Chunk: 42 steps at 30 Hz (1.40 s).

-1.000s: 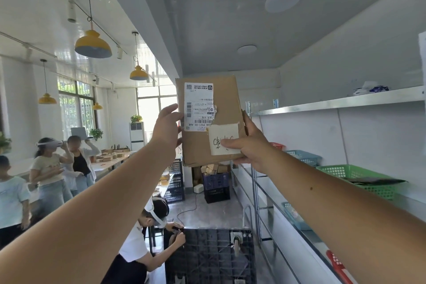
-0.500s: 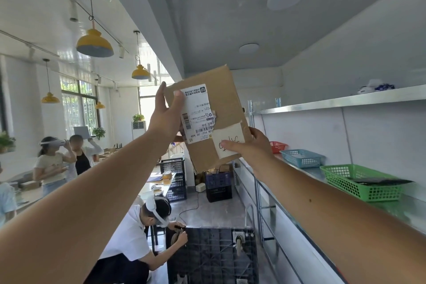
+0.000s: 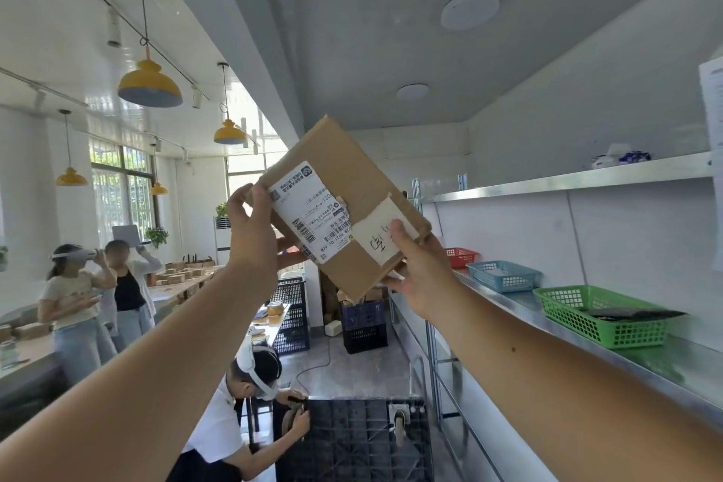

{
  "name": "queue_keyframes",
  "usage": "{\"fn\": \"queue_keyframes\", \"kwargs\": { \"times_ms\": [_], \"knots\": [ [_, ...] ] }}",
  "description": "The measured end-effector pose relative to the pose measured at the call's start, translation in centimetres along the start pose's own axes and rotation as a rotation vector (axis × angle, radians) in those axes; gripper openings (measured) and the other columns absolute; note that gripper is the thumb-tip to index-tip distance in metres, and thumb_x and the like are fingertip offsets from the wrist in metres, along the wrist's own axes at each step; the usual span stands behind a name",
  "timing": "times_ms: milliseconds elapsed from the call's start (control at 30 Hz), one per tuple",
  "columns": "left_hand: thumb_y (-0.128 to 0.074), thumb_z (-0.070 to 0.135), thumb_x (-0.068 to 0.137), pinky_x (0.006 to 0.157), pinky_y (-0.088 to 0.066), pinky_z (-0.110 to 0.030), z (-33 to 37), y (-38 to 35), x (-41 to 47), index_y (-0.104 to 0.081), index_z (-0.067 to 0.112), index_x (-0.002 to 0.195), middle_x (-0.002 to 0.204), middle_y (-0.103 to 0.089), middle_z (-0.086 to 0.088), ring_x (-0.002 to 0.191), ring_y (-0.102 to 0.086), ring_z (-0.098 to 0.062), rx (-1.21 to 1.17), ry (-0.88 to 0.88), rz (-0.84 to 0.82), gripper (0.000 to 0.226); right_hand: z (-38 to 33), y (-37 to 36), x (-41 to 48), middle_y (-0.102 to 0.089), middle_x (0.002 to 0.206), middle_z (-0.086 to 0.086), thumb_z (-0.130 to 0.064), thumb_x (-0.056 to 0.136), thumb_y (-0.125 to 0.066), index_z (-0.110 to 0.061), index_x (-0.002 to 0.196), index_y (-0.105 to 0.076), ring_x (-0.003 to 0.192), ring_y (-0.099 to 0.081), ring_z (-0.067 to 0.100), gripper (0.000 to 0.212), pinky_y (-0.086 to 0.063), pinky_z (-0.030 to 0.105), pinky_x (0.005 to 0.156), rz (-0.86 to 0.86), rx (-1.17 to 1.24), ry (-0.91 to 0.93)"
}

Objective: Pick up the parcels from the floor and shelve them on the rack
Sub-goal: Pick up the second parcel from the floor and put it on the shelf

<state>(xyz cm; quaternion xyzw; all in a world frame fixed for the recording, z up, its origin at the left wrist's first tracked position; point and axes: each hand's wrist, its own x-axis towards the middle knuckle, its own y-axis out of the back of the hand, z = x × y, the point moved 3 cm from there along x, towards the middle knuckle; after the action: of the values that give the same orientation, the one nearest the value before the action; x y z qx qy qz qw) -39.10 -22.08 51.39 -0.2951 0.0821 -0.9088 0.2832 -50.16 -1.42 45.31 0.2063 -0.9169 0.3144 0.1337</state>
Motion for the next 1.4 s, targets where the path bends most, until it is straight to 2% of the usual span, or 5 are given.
{"fn": "queue_keyframes", "kwargs": {
  "times_ms": [333,667,967,1267,1400],
  "knots": [
    [-0.045,0.061,0.107,0.071,-0.067,-0.062,-3.0,-1.7,-2.1,-0.048,0.042,0.129,0.125,-0.064,-0.009,0.097,-0.079,-0.039,-0.307,0.127,0.106,0.029,1.1,-1.5,-0.7,-0.070,0.135,0.001,-0.061,0.064,-0.084,-0.037,0.140,-0.052,0.124,-0.064,0.037,0.086,-0.036,0.082,0.106,-0.018,-0.031,-0.121],
    [-0.039,0.079,0.099,0.074,-0.066,-0.062,-4.8,-2.2,-2.7,-0.055,0.032,0.146,0.132,-0.072,-0.015,0.101,-0.077,-0.043,-0.624,0.297,0.193,0.068,1.1,-0.5,-0.8,-0.070,0.135,0.017,-0.035,0.072,-0.085,-0.017,0.142,-0.056,0.122,-0.068,0.035,0.078,-0.065,0.044,0.077,-0.002,0.193,-0.047],
    [-0.030,0.077,0.103,0.081,-0.065,-0.067,-6.0,-4.1,-4.3,-0.065,0.031,0.139,0.130,-0.075,-0.012,0.110,-0.074,-0.044,-0.743,0.321,0.214,0.068,2.9,-1.0,-0.1,-0.071,0.134,0.018,-0.028,0.074,-0.083,-0.017,0.144,-0.057,0.125,-0.067,0.038,0.075,-0.049,0.059,0.111,-0.032,0.379,-0.026],
    [-0.029,0.075,0.104,0.088,-0.062,-0.068,-7.3,-5.7,-5.4,-0.074,0.035,0.113,0.120,-0.077,-0.011,0.108,-0.074,-0.043,-0.788,0.354,0.286,0.061,4.1,-2.5,-0.3,-0.073,0.128,0.018,-0.029,0.072,-0.084,-0.007,0.138,-0.063,0.107,-0.073,0.030,0.073,-0.062,0.043,0.089,-0.010,0.389,0.020],
    [-0.032,0.072,0.105,0.083,-0.067,-0.059,-7.8,-5.3,-5.6,-0.077,0.031,0.111,0.106,-0.084,-0.010,0.100,-0.077,-0.038,-0.723,0.360,0.331,0.060,3.9,-2.7,-0.1,-0.070,0.136,0.021,-0.031,0.071,-0.082,-0.006,0.139,-0.064,0.110,-0.070,0.031,0.075,-0.057,0.045,0.099,-0.001,0.372,0.019]
  ]
}}
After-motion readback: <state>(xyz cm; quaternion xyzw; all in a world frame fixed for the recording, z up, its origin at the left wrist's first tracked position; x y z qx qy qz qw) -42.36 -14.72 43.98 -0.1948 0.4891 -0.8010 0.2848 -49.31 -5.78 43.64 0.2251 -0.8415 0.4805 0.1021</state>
